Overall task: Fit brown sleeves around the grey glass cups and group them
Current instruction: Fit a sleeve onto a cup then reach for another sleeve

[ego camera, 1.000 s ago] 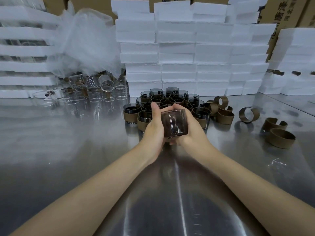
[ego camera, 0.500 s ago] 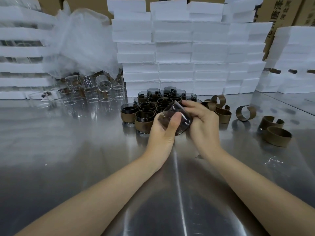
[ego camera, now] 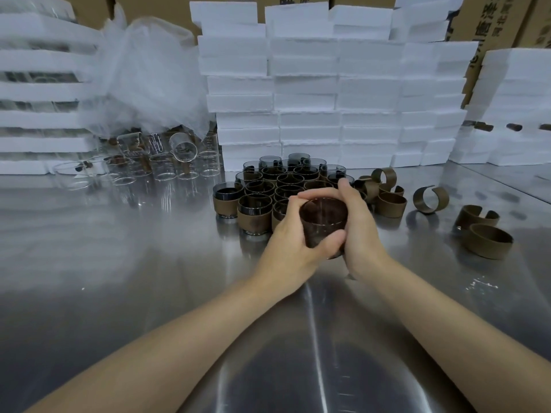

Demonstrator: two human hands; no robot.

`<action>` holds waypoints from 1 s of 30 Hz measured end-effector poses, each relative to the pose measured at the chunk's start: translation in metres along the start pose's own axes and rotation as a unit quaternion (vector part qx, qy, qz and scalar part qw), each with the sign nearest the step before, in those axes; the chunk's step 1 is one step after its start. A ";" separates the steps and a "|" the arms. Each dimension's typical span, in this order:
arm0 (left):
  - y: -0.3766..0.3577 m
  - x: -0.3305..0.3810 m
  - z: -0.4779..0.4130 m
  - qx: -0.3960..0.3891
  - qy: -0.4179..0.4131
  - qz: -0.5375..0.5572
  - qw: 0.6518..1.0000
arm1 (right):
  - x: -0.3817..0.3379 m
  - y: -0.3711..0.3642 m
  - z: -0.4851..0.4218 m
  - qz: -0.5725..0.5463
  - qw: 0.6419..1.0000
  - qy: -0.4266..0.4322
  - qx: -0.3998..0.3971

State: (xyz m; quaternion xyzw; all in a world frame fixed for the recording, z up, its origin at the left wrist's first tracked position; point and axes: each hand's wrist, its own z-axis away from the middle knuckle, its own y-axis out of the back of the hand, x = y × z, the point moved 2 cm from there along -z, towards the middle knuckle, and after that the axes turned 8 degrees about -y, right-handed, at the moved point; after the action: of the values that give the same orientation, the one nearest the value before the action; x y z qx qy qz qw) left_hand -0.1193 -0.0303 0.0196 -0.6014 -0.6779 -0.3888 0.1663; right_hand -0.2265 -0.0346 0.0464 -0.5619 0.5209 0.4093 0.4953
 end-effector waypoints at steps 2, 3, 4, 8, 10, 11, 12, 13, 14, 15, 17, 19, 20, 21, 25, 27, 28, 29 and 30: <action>0.001 0.001 0.001 0.001 0.001 0.005 1.000 | 0.002 0.002 0.000 -0.015 0.998 -0.020 -0.057; 0.002 0.001 0.001 0.004 0.002 0.010 1.000 | 0.003 0.002 0.000 -0.027 0.996 -0.030 -0.085; 0.003 0.000 0.002 0.006 0.004 0.019 1.000 | 0.005 0.002 -0.001 -0.038 0.992 -0.042 -0.109; 0.002 -0.002 -0.002 0.033 0.040 0.132 0.990 | 0.006 -0.003 -0.004 -0.045 0.990 -0.028 -0.128; 0.003 -0.004 -0.005 0.086 0.072 0.174 0.978 | 0.009 -0.007 -0.003 0.013 0.993 0.040 -0.108; 0.005 -0.006 -0.006 0.114 0.088 0.191 0.971 | 0.010 -0.009 -0.001 0.064 0.990 0.077 -0.103; 0.007 -0.008 -0.007 0.135 0.098 0.204 0.965 | 0.012 -0.010 0.001 0.108 0.982 0.108 -0.109; 0.009 -0.009 -0.008 0.143 0.105 0.214 0.961 | 0.014 -0.011 0.003 0.133 0.975 0.127 -0.121; 0.011 -0.009 -0.008 0.143 0.109 0.222 0.958 | 0.014 -0.011 0.004 0.137 0.972 0.134 -0.136; 0.013 -0.009 -0.009 0.141 0.113 0.229 0.956 | 0.014 -0.010 0.005 0.141 0.968 0.143 -0.152; 0.014 -0.010 -0.008 0.147 0.121 0.246 0.950 | 0.013 -0.007 0.005 0.167 0.957 0.158 -0.179; 0.014 -0.011 -0.007 0.173 0.121 0.247 0.946 | 0.012 -0.007 0.005 0.209 0.945 0.169 -0.187; 0.014 -0.012 -0.007 0.192 0.118 0.243 0.943 | 0.011 -0.006 0.005 0.222 0.942 0.176 -0.181; 0.015 -0.013 -0.008 0.210 0.113 0.234 0.943 | 0.011 -0.006 0.004 0.228 0.941 0.185 -0.167; 0.024 -0.015 -0.010 0.239 0.047 0.055 0.968 | 0.007 -0.005 0.002 0.203 0.956 0.202 -0.065; 0.029 -0.011 -0.011 0.233 -0.030 -0.042 0.971 | 0.008 -0.004 -0.001 0.199 0.960 0.198 -0.013; 0.030 -0.008 -0.010 0.221 -0.075 -0.076 0.969 | 0.009 -0.005 -0.001 0.215 0.957 0.194 0.004; 0.029 -0.004 -0.010 0.193 -0.119 -0.110 0.968 | 0.010 -0.006 -0.002 0.233 0.954 0.191 0.013; 0.025 0.001 -0.009 0.154 -0.158 -0.152 0.963 | 0.011 -0.007 -0.002 0.248 0.949 0.194 0.017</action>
State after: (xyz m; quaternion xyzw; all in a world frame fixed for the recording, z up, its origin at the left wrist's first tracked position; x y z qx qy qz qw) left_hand -0.0982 -0.0366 0.0342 -0.5123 -0.8306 -0.2006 0.0867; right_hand -0.2180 -0.0383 0.0371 -0.4753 0.7364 0.3938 0.2770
